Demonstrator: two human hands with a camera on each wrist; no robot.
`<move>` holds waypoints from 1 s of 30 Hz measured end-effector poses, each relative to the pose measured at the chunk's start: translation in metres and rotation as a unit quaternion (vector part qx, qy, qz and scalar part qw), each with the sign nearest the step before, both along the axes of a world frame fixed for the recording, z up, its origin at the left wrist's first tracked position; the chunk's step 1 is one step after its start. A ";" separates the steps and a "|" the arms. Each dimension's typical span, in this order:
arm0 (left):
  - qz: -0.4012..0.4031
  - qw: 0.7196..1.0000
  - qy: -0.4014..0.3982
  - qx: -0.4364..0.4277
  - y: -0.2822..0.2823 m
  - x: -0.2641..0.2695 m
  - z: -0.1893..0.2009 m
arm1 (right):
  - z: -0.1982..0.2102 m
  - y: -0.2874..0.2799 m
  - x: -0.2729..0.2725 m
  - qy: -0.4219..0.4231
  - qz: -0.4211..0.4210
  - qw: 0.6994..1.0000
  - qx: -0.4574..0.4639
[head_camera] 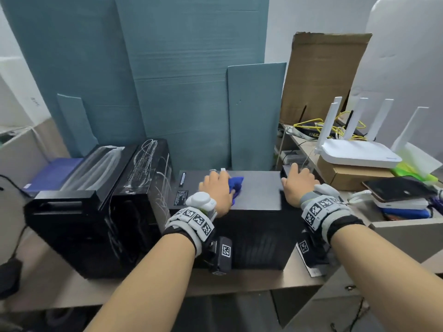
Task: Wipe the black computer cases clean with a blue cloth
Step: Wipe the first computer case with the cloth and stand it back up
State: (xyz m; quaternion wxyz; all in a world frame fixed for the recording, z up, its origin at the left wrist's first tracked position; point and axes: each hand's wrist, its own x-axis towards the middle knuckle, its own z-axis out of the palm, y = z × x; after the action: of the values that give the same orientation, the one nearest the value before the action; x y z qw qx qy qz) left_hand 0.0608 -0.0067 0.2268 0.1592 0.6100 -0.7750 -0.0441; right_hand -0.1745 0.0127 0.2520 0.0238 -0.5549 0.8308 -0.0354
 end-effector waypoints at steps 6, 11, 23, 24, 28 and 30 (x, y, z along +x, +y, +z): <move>0.209 0.978 -0.022 0.011 0.000 0.056 0.008 | 0.004 -0.005 0.011 -0.009 -0.039 0.999 0.031; 0.247 0.955 0.109 0.122 -0.004 0.056 0.017 | 0.006 -0.015 0.008 -0.078 -0.079 0.994 0.010; 0.299 0.929 0.206 0.067 -0.048 0.048 0.011 | 0.008 -0.070 -0.011 -0.177 -0.132 0.974 -0.041; 0.302 0.928 0.208 0.055 -0.052 0.046 0.009 | 0.008 -0.075 -0.013 -0.186 -0.133 0.972 -0.043; 0.299 0.927 0.223 0.022 -0.066 0.043 0.006 | 0.013 -0.089 -0.017 -0.192 -0.127 0.972 -0.052; 0.305 0.924 0.232 0.008 -0.072 0.042 0.005 | 0.013 -0.097 -0.020 -0.190 -0.122 0.973 -0.057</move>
State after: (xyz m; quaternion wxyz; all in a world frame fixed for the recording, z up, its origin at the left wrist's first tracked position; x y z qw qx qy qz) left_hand 0.1028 -0.0782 0.2316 0.3353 0.7910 -0.4922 -0.1402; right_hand -0.1942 -0.0839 0.2649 0.1452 -0.4331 0.8691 -0.1900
